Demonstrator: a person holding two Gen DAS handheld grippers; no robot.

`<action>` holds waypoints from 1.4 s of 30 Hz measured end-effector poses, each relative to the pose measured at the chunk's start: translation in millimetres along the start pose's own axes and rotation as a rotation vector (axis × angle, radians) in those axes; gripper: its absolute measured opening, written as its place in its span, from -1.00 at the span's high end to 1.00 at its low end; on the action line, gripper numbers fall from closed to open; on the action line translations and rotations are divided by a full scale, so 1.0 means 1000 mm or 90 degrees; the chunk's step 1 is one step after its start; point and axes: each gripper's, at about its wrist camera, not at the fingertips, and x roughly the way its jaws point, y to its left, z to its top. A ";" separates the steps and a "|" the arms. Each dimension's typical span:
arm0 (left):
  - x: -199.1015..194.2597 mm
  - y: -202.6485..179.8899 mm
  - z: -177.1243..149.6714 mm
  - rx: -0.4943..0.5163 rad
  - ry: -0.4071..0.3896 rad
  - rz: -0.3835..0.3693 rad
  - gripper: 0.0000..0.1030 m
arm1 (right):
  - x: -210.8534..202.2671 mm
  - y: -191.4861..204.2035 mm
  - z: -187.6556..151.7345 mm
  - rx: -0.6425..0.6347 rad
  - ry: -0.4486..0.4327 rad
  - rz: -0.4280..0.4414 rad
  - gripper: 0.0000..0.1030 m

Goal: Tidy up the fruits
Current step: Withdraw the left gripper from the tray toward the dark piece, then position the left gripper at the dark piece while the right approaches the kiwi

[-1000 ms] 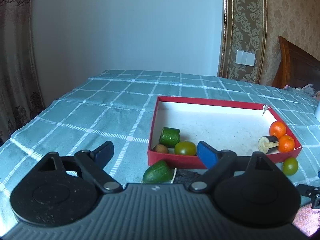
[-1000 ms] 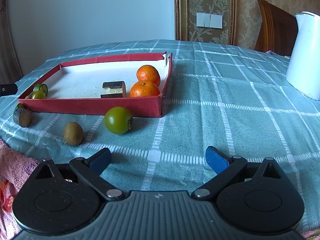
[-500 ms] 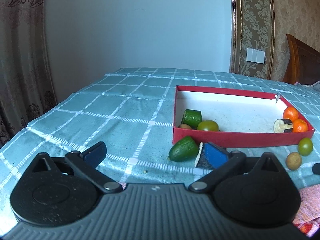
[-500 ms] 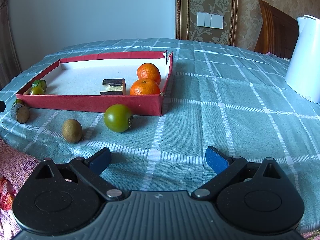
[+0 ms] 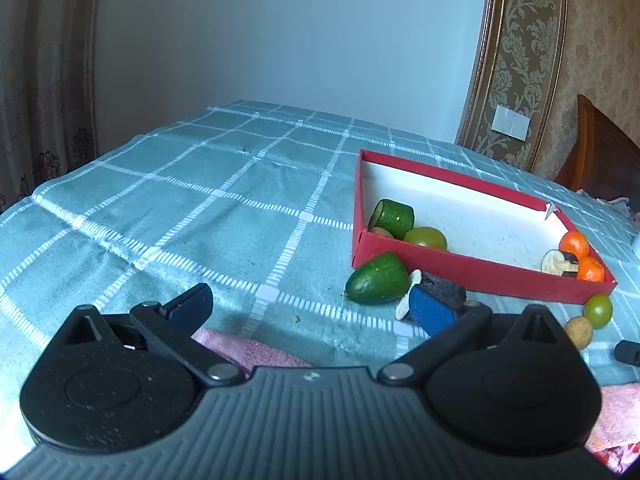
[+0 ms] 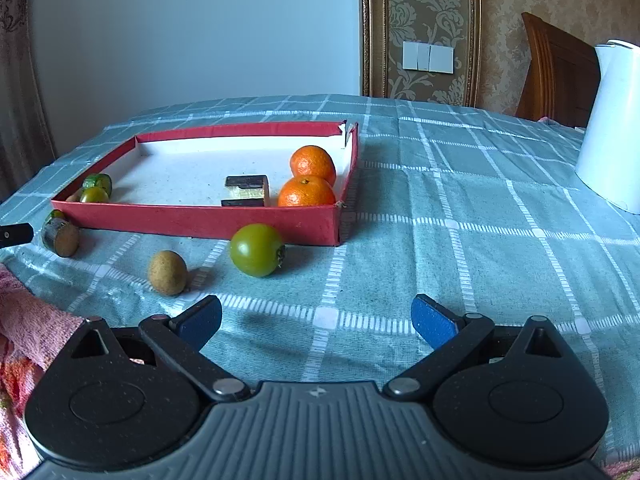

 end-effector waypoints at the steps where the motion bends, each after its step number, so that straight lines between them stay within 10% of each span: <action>1: 0.000 0.000 0.000 -0.001 0.000 -0.001 -1.00 | -0.003 0.002 0.001 0.000 -0.006 0.004 -0.97; 18: -0.003 -0.009 -0.002 0.030 -0.007 0.016 -1.00 | -0.032 0.055 0.006 -0.105 -0.086 0.069 -0.95; 28: -0.001 -0.007 -0.002 0.023 -0.002 0.012 -1.00 | -0.014 0.071 0.011 -0.141 -0.048 0.109 -0.24; 42: 0.001 -0.005 -0.002 0.016 0.007 -0.007 -1.00 | 0.027 0.081 0.014 -0.133 0.016 0.121 0.25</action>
